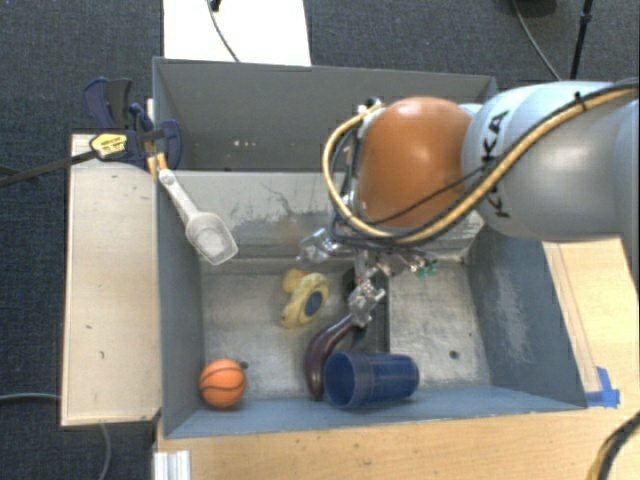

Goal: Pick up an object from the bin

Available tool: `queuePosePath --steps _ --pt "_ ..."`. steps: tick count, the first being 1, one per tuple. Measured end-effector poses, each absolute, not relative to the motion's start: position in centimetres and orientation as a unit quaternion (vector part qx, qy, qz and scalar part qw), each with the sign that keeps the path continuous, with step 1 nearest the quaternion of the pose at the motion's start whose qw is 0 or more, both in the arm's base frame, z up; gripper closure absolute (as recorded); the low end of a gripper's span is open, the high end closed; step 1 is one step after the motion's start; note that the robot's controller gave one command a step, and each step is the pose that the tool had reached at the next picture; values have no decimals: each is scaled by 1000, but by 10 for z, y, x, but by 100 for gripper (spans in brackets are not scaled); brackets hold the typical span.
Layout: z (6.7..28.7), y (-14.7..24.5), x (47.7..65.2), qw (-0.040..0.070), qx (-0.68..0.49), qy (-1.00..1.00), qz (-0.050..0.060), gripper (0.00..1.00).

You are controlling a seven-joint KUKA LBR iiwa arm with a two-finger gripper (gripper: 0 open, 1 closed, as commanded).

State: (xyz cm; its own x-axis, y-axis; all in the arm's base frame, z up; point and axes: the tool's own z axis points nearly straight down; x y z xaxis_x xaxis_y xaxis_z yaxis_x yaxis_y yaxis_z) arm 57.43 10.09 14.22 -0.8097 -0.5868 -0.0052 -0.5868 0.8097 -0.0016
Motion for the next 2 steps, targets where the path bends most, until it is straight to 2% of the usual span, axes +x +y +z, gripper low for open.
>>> queuePosePath --steps 1,2 --pt "89 98 561 17 -417 909 4 0" --pt "89 98 560 16 -415 910 3 100"
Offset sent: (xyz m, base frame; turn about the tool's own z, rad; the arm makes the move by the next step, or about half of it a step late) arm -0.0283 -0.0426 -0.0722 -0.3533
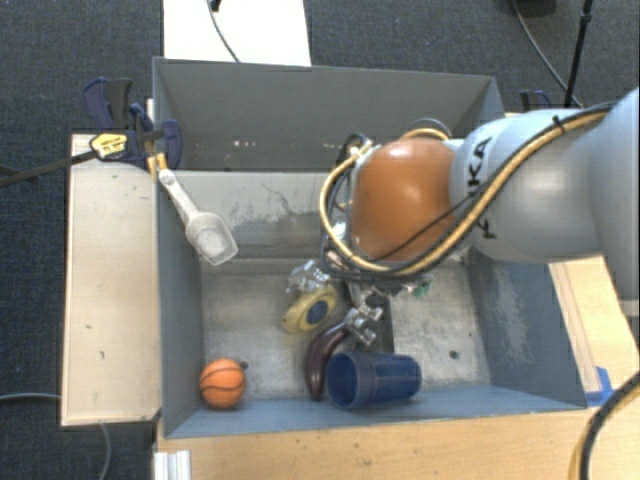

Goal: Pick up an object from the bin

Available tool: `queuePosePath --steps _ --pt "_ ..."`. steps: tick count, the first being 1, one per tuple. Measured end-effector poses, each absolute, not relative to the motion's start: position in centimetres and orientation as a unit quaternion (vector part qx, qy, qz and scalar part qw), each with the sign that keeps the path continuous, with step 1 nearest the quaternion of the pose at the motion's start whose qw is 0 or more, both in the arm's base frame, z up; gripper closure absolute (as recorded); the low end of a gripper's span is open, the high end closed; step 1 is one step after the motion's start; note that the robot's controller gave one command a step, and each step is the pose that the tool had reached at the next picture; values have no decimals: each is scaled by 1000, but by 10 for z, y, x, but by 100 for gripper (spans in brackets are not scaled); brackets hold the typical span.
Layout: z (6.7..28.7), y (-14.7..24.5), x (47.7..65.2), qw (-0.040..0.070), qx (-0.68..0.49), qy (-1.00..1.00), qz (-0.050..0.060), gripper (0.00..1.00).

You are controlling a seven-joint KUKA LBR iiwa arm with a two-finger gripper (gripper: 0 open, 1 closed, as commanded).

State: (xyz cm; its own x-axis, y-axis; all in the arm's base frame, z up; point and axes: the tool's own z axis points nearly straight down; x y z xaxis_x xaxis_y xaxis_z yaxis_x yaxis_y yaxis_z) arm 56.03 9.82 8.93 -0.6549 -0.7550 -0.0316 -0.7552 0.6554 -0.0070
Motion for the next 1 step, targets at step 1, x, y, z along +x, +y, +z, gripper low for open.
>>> queuePosePath --steps 1 --pt "89 98 560 16 -415 910 3 100"
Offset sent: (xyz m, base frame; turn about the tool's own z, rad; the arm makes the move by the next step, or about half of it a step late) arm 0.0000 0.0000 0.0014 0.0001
